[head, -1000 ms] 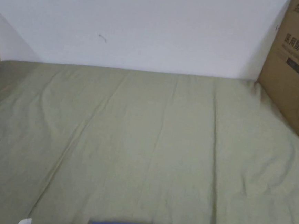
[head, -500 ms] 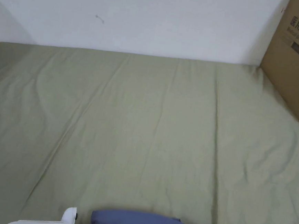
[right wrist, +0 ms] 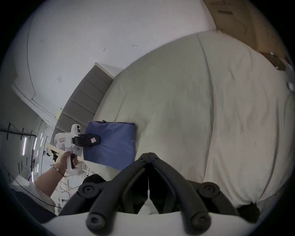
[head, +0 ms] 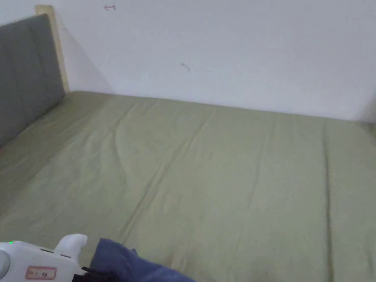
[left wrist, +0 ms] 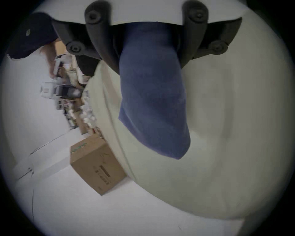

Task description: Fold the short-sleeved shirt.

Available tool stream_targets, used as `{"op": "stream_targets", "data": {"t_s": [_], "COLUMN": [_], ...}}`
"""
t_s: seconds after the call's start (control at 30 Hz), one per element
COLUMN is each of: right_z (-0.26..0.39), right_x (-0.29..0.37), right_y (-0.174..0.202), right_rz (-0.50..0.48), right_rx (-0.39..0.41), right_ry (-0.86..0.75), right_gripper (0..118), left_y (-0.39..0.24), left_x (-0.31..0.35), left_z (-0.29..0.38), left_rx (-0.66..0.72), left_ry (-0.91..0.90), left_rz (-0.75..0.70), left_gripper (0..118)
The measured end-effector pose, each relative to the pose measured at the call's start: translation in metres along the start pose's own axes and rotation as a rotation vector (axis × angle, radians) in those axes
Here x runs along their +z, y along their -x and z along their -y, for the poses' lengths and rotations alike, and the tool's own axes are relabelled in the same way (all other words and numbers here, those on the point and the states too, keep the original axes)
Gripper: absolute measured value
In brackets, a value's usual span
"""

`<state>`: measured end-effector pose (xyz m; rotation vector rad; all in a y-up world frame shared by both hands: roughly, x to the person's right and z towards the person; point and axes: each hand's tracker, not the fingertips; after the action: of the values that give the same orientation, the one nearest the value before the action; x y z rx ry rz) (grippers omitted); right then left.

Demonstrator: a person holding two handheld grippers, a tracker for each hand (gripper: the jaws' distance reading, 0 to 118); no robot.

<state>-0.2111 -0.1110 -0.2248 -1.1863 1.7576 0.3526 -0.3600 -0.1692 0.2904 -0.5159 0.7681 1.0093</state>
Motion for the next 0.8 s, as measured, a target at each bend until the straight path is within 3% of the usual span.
{"op": "stream_targets", "data": {"t_s": [0.1,0.23,0.27,0.33,0.37,0.4,0.47,0.57,0.67,0.77,0.8], "right_z": [0.001,0.004,0.005,0.006,0.006,0.006,0.005,0.004,0.003,0.003,0.003], "right_x": [0.002,-0.002,-0.004,-0.004,-0.005,-0.005,-0.005,-0.005,-0.007,-0.008,-0.008], "right_y": [0.006,0.003,0.001,-0.001,0.000,0.001,0.002,0.005,0.005,0.012,0.014], "right_rz": [0.020,0.079,0.083,0.097,0.105,0.113,0.126,0.126,0.110,0.099,0.094], "right_rx": [0.033,0.034,0.018,0.000,-0.001,0.003,0.016,0.017,0.009,0.023,0.028], "right_ry": [-0.004,-0.008,0.003,0.016,0.022,0.026,0.028,0.024,0.022,0.022,0.021], "right_gripper": [0,0,0,0,0,0,0,0,0,0,0], "left_y": [0.036,0.052,0.060,0.087,0.095,0.101,0.117,0.121,0.126,0.105,0.097], "left_x": [0.041,0.066,0.068,0.077,0.082,0.087,0.098,0.126,0.146,0.140,0.136], "left_z": [-0.015,-0.024,-0.025,-0.030,-0.031,-0.032,-0.033,-0.039,-0.043,-0.038,-0.038], "left_rx": [-0.043,-0.270,-0.315,-0.335,-0.311,-0.286,-0.248,-0.245,-0.197,-0.161,-0.133], "left_ry": [0.024,0.170,0.201,0.228,0.232,0.232,0.216,0.118,0.058,-0.006,-0.014], "left_rz": [-0.200,-0.638,-0.718,-0.815,-0.836,-0.866,-0.964,-0.981,-0.986,-0.947,-0.928], "left_gripper": [23,24,28,66,88,93,93,95,107,105,98]}}
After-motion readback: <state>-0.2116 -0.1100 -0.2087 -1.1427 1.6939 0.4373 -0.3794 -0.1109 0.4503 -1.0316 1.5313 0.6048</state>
